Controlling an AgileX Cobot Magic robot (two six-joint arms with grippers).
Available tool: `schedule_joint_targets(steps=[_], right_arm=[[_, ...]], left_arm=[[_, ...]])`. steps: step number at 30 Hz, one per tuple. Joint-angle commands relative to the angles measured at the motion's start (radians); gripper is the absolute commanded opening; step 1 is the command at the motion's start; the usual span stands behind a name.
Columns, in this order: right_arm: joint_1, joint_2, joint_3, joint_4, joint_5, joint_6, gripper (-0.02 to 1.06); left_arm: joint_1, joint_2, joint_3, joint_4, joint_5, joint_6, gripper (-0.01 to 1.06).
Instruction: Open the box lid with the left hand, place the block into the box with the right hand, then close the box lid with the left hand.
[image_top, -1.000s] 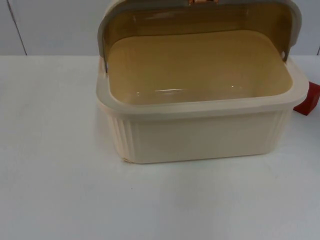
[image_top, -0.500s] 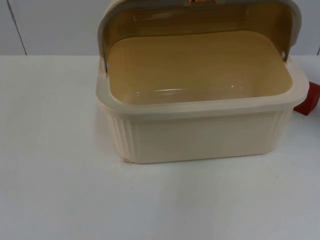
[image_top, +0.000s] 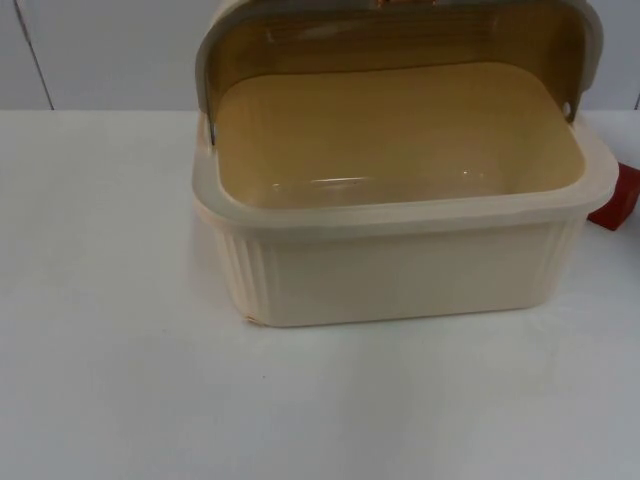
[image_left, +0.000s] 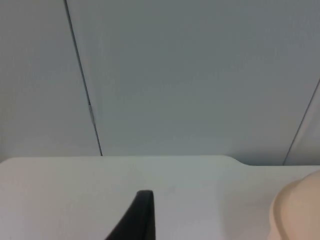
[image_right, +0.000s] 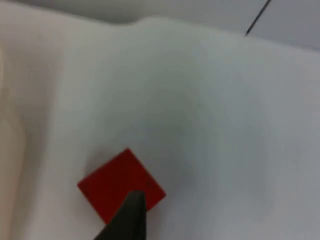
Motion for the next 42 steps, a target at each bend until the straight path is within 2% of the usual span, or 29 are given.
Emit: schedule_joint_targets(steps=[1,4,5,6,7,8,10,13,16,20,24,27,28,30,33,34,37,38,42], right_arm=[[-0.023,0.035,-0.015,0.132,0.022,-0.182,1.05],[-0.057,0.088,-0.019,0.477,0.041,-0.611,1.05],[-0.059,0.105,-0.019,0.563,0.043,-0.765,1.05],[-0.059,0.105,-0.019,0.563,0.043,-0.765,1.05],[-0.066,0.134,-0.019,0.674,0.043,-0.941,1.05],[-0.066,0.159,-0.028,0.737,0.043,-1.049,1.05],[-0.070,0.210,-0.068,0.789,0.043,-1.136,1.05],[-0.070,0.266,-0.127,0.789,0.066,-1.166,1.05],[-0.070,0.357,-0.234,0.789,0.164,-1.180,1.05],[-0.070,0.410,-0.304,0.794,0.220,-1.180,1.05],[-0.068,0.423,-0.315,0.794,0.226,-1.191,1.05],[-0.068,0.434,-0.315,0.787,0.235,-1.191,0.95],[-0.068,0.434,-0.315,0.787,0.235,-1.191,0.95],[-0.068,0.441,-0.315,0.787,0.235,-1.191,0.75],[-0.068,0.448,-0.315,0.787,0.229,-1.187,0.38],[-0.068,0.448,-0.315,0.787,0.229,-1.187,0.38],[-0.068,0.448,-0.315,0.782,0.229,-1.187,0.05],[-0.068,0.446,-0.315,0.782,0.229,-1.176,0.00],[-0.068,0.423,-0.315,0.779,0.230,-1.153,0.00]], left_arm=[[0.004,0.004,0.000,0.007,0.015,-0.001,1.05],[0.004,0.014,0.000,0.017,0.044,-0.001,1.05],[0.004,0.018,0.000,0.024,0.051,-0.001,1.05],[0.004,0.018,0.000,0.024,0.051,-0.001,1.05],[0.004,0.023,0.000,0.029,0.058,-0.001,1.05],[0.004,0.027,0.000,0.029,0.058,-0.001,1.05],[0.004,0.031,0.000,0.029,0.058,-0.001,1.05],[0.004,0.036,0.000,0.029,0.058,-0.001,1.05],[0.004,0.041,0.000,0.032,0.058,-0.001,1.05],[0.004,0.041,0.000,0.039,0.052,-0.001,1.05],[0.004,0.041,0.000,0.046,0.050,-0.001,1.05],[0.004,0.041,0.000,0.061,0.050,-0.001,1.05],[0.004,0.041,0.000,0.061,0.050,-0.001,1.05],[0.004,0.041,0.000,0.063,0.050,-0.001,1.05],[0.004,0.041,0.000,0.073,0.050,-0.001,1.05],[0.004,0.041,0.000,0.073,0.050,-0.001,1.05],[0.004,0.041,0.000,0.085,0.046,-0.001,1.05],[0.004,0.041,0.000,0.085,0.046,-0.001,1.05],[0.004,0.041,0.000,0.085,0.044,-0.001,1.05]])
